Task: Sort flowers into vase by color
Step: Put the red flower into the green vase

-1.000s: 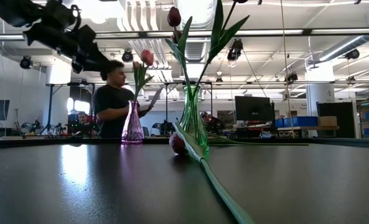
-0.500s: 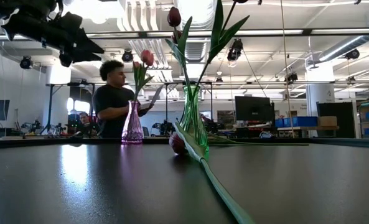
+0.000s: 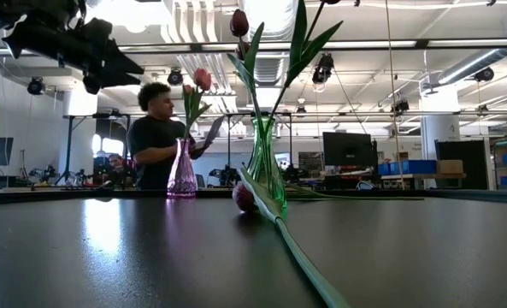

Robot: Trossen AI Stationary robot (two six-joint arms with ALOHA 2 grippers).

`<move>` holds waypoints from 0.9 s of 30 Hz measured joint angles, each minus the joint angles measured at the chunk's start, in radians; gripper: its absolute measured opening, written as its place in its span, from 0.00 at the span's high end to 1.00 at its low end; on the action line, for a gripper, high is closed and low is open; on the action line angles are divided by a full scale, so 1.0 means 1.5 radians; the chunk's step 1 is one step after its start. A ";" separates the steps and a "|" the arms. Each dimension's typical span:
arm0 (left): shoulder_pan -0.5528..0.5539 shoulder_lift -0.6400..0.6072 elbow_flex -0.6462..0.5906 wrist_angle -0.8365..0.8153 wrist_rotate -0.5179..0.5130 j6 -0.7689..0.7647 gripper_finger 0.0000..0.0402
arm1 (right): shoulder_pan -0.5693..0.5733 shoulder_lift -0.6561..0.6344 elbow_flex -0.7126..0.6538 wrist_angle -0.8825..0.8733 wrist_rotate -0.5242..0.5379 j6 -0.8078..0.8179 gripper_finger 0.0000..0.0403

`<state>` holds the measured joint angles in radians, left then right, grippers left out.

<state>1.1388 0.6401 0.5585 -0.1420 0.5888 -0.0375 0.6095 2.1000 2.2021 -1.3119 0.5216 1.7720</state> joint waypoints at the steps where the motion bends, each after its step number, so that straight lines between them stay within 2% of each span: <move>1: -0.001 0.001 -0.001 0.001 0.001 0.000 0.54 | -0.012 0.009 0.000 0.020 -0.015 -0.026 0.81; 6: -0.018 0.002 -0.007 0.001 0.003 0.001 0.56 | -0.075 0.041 -0.016 0.113 -0.121 -0.169 0.80; 11: -0.036 -0.009 -0.008 0.001 0.003 0.001 0.61 | -0.114 0.036 -0.104 0.211 -0.191 -0.233 0.83; 17: -0.057 -0.026 -0.008 0.001 0.002 0.001 0.65 | -0.136 0.032 -0.195 0.255 -0.249 -0.172 0.80; 22: -0.066 -0.035 -0.008 -0.011 0.002 0.001 0.67 | -0.155 0.032 -0.237 0.259 -0.249 -0.102 0.68; 27: -0.069 -0.036 -0.008 -0.017 -0.001 0.004 0.67 | -0.174 0.032 -0.258 0.277 -0.251 -0.101 0.57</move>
<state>1.0348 0.5857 0.5472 -0.1679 0.5880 -0.0311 0.3483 2.1478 1.8144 -0.8959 0.1448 1.6198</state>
